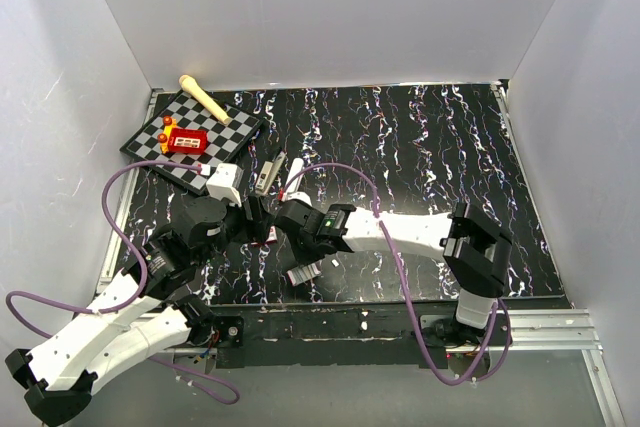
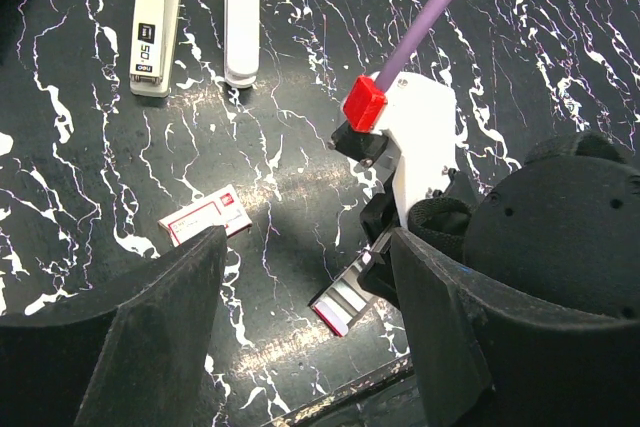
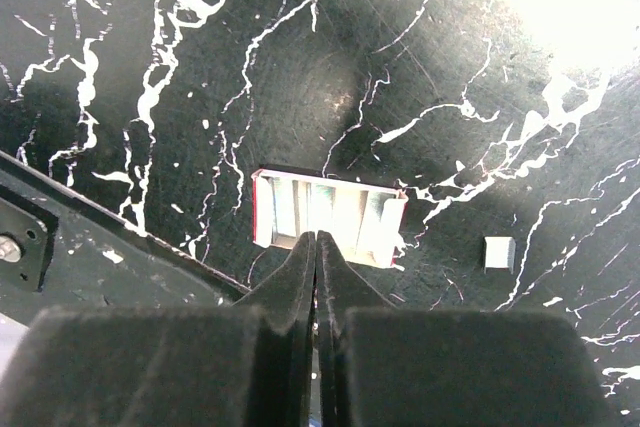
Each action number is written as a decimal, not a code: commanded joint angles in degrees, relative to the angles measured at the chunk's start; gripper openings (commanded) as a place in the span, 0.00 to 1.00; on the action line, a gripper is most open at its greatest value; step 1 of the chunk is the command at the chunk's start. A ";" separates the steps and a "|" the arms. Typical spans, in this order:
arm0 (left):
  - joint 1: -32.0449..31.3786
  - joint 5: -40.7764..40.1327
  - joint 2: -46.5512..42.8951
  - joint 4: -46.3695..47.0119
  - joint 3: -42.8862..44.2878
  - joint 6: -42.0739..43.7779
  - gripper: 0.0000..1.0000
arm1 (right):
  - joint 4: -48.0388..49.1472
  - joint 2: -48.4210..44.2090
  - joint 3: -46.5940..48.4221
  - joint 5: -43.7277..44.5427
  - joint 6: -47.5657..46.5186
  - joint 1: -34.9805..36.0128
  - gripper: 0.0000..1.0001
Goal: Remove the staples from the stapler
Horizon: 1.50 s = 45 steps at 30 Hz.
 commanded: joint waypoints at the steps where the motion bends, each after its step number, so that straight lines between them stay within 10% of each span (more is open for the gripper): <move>1: -0.10 -0.21 0.08 0.06 -0.50 0.21 0.66 | -2.36 2.02 2.44 0.62 0.33 0.27 0.01; 45: -0.01 -0.21 -0.89 -0.29 -0.58 0.21 0.67 | -6.32 10.19 7.36 -4.21 0.86 -1.13 0.01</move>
